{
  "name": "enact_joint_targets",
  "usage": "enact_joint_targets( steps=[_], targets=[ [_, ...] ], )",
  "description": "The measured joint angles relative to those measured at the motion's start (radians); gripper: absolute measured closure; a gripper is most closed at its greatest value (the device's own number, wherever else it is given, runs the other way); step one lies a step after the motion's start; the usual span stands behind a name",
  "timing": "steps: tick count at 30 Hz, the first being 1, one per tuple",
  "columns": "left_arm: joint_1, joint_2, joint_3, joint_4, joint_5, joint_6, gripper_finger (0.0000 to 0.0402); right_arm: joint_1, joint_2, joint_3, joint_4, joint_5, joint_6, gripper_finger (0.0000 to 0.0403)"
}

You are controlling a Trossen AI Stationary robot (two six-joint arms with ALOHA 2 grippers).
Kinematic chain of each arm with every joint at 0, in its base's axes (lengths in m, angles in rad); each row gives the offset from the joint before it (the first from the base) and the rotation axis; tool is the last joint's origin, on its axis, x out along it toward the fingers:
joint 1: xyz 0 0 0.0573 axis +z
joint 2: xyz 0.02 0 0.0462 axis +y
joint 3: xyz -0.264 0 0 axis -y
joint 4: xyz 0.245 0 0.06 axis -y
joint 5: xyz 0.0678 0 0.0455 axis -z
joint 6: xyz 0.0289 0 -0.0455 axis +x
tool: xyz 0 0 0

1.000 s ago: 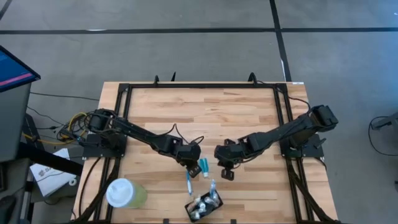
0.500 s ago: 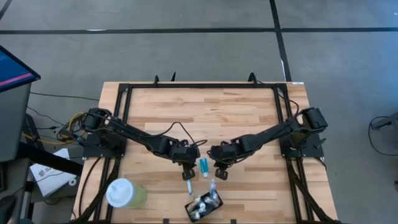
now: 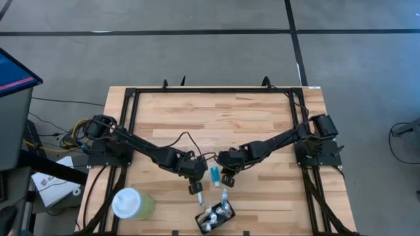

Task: Pick & Place toothbrushing station
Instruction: Put the blue mouthwash into the black wire organizer

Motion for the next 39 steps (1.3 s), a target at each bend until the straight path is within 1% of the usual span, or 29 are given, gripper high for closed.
enact_joint_targets(
  steps=[4,8,11,13,15,17,20,23,26,32,39],
  targets=[
    [-0.038,0.000,0.000,-0.008,-0.021,-0.018,0.0392,-0.018,0.000,0.000,0.027,0.004,0.000,0.0402],
    [-0.064,0.000,-0.004,0.022,-0.089,-0.051,0.0400,-0.034,0.000,0.000,0.039,0.003,0.001,0.0402],
    [-0.078,-0.002,-0.059,0.152,-0.092,-0.074,0.0401,-0.040,0.000,0.000,0.044,0.004,0.000,0.0402],
    [-0.091,-0.002,-0.118,0.277,-0.073,-0.106,0.0401,-0.040,0.000,0.000,0.060,0.006,-0.004,0.0402],
    [-0.103,-0.002,-0.169,0.404,-0.077,-0.147,0.0401,-0.040,0.000,0.000,0.071,0.006,-0.004,0.0402],
    [-0.105,-0.002,-0.199,0.473,-0.078,-0.164,0.0401,-0.039,0.000,0.000,0.065,0.006,-0.003,0.0403],
    [-0.104,-0.011,-0.211,0.486,-0.088,-0.155,0.0401,-0.038,0.000,0.000,0.066,0.010,-0.003,0.0403],
    [-0.100,-0.025,-0.222,0.473,-0.107,-0.152,0.0401,-0.037,0.000,0.000,0.063,0.058,-0.007,0.0403],
    [-0.101,-0.058,-0.239,0.444,-0.127,-0.152,0.0401,-0.037,-0.001,-0.015,0.067,0.084,0.005,0.0403],
    [-0.101,-0.178,-0.334,0.427,-0.169,-0.161,0.0401,-0.036,0.000,-0.109,0.150,0.085,0.081,0.0403],
    [-0.101,-0.311,-0.434,0.429,-0.201,-0.163,0.0401,-0.037,-0.001,-0.117,0.204,0.070,0.087,0.0403]
  ],
)
